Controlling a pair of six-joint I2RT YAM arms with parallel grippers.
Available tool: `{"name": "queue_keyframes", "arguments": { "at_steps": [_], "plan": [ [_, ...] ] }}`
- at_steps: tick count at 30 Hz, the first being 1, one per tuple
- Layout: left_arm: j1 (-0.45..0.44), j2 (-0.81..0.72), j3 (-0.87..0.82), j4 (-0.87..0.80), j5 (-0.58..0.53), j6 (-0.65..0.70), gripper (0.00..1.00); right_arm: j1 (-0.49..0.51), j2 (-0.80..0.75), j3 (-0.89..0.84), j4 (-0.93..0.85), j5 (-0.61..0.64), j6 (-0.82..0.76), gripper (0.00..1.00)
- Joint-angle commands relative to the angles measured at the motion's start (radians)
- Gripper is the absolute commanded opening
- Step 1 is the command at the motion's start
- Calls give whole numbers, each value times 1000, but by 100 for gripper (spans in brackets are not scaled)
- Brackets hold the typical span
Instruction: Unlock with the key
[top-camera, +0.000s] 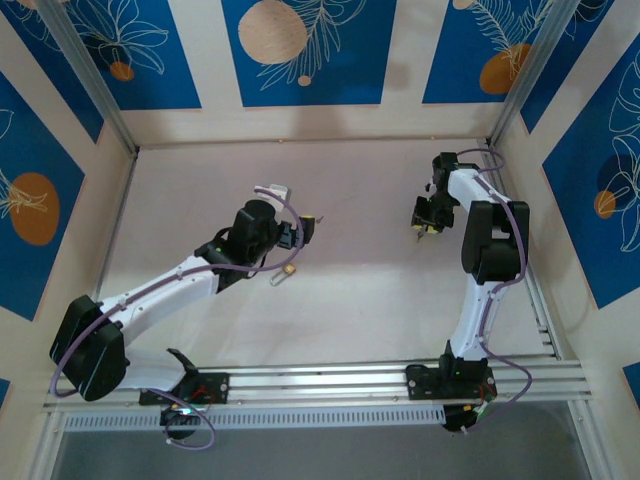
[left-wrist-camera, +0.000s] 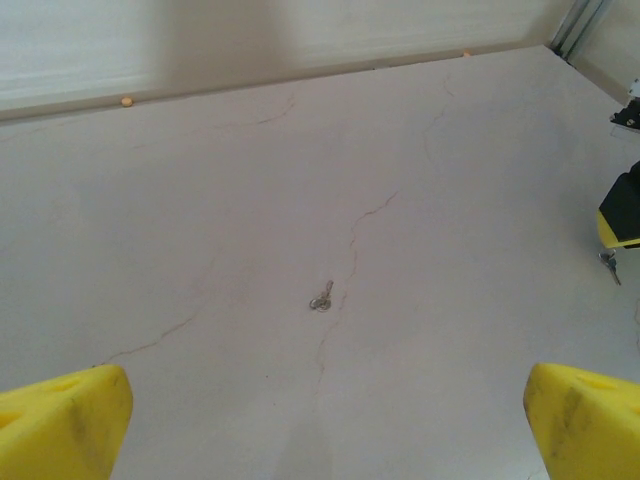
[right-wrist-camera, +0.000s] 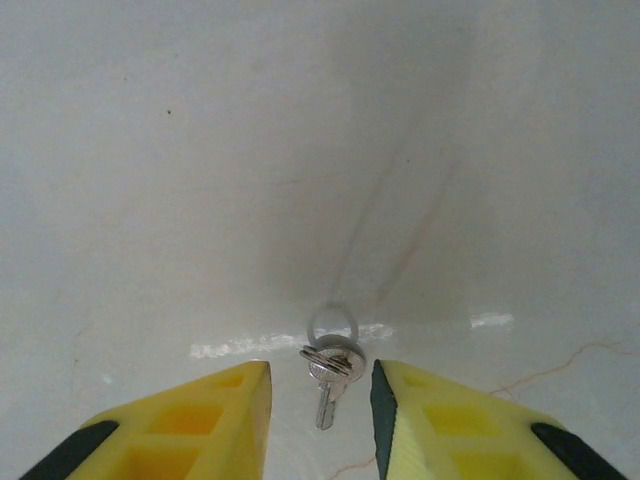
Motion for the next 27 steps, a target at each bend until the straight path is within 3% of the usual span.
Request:
{"name": "queue_keyframes", "arguments": {
  "at_steps": [1,27],
  "plan": [
    [6,4,34,-9,14,-15,100,5,16,-2,-21,-34,-11,32],
    [6,-1,37,-16,22,-17,100,1,-2,-45,-11,-40,-17,25]
  ]
}}
